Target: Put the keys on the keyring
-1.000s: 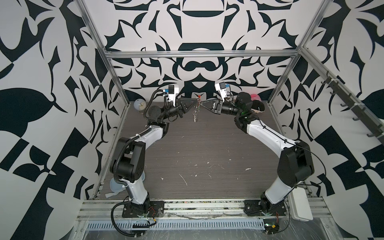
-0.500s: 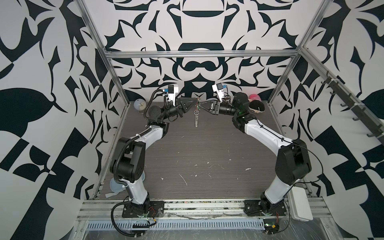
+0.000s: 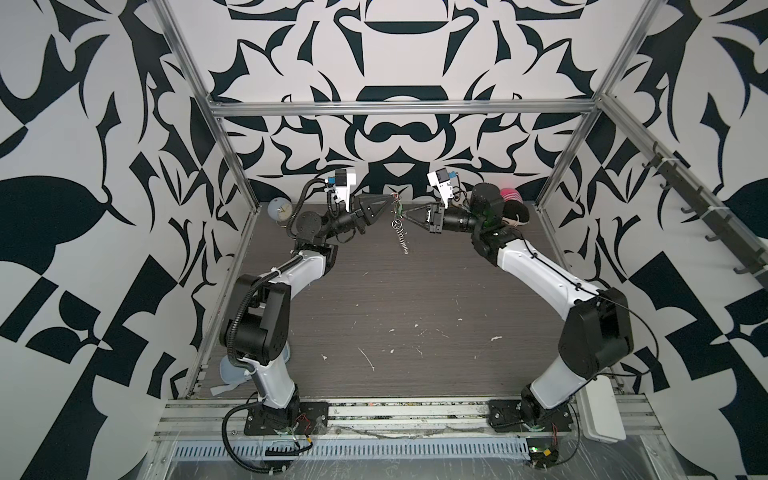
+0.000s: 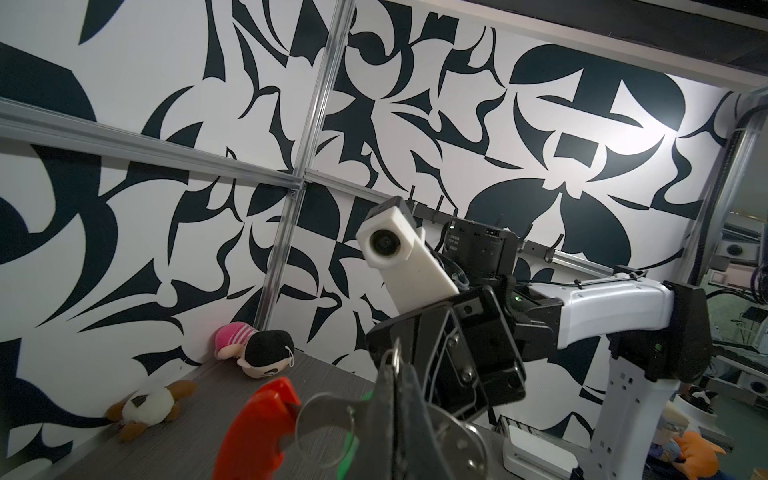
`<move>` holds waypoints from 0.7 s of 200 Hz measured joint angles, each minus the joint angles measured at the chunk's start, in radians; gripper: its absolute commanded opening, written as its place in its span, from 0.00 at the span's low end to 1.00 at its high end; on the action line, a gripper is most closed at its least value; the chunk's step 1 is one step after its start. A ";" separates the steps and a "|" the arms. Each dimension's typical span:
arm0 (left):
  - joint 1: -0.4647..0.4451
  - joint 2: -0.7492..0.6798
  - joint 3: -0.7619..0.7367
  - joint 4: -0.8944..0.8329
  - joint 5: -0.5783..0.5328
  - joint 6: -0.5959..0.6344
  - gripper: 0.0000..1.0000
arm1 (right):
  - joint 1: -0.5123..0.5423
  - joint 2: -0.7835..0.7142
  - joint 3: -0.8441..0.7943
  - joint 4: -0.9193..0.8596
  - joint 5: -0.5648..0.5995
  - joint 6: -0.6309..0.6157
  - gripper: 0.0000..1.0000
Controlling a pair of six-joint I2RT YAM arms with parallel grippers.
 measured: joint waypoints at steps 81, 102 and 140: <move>-0.003 0.014 0.026 -0.001 -0.003 -0.009 0.00 | 0.023 -0.013 0.016 -0.158 0.108 -0.164 0.33; -0.004 0.014 0.028 0.000 -0.003 -0.014 0.00 | 0.036 -0.013 0.041 -0.200 0.148 -0.212 0.33; -0.006 0.014 0.029 0.000 -0.002 -0.021 0.00 | 0.049 -0.012 0.091 -0.246 0.196 -0.275 0.33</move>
